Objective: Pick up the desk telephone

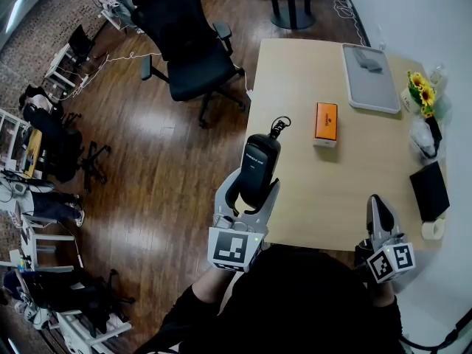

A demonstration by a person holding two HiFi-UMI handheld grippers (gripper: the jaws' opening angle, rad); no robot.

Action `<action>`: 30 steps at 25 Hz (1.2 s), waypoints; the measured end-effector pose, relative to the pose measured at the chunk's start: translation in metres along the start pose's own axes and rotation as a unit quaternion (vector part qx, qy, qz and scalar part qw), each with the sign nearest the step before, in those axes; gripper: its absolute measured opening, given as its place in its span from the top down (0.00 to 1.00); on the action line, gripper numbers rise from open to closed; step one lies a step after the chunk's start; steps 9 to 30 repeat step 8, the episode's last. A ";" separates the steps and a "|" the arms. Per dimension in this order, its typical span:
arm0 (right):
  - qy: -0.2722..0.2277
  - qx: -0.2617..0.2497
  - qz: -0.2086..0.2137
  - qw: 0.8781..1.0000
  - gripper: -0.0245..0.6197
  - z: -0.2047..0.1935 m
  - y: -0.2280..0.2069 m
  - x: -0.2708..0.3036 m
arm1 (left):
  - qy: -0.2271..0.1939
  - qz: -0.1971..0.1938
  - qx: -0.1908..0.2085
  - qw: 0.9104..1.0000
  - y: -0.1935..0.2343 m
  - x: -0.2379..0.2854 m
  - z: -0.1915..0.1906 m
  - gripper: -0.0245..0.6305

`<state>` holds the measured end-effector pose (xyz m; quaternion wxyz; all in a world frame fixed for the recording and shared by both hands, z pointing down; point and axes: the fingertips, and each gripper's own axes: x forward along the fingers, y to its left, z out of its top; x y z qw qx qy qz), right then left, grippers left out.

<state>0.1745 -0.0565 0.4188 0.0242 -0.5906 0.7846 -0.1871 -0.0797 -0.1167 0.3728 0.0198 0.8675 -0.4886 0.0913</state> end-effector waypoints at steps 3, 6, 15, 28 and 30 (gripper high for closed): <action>0.000 0.000 0.000 1.000 0.96 -0.001 0.001 -0.002 | 0.001 0.000 0.000 1.000 0.000 -0.002 -0.001 0.56; 0.001 0.000 -0.001 1.000 0.96 -0.002 0.001 -0.005 | 0.000 0.000 0.001 1.000 -0.002 -0.004 -0.001 0.56; 0.001 0.000 -0.001 1.000 0.96 -0.003 0.002 -0.007 | 0.000 0.000 0.001 1.000 -0.003 -0.006 -0.001 0.56; 0.001 0.000 -0.001 1.000 0.96 -0.003 0.002 -0.007 | 0.000 0.000 0.001 1.000 -0.003 -0.006 -0.001 0.56; 0.001 0.000 -0.001 1.000 0.96 -0.003 0.002 -0.007 | 0.000 0.000 0.001 1.000 -0.003 -0.006 -0.001 0.56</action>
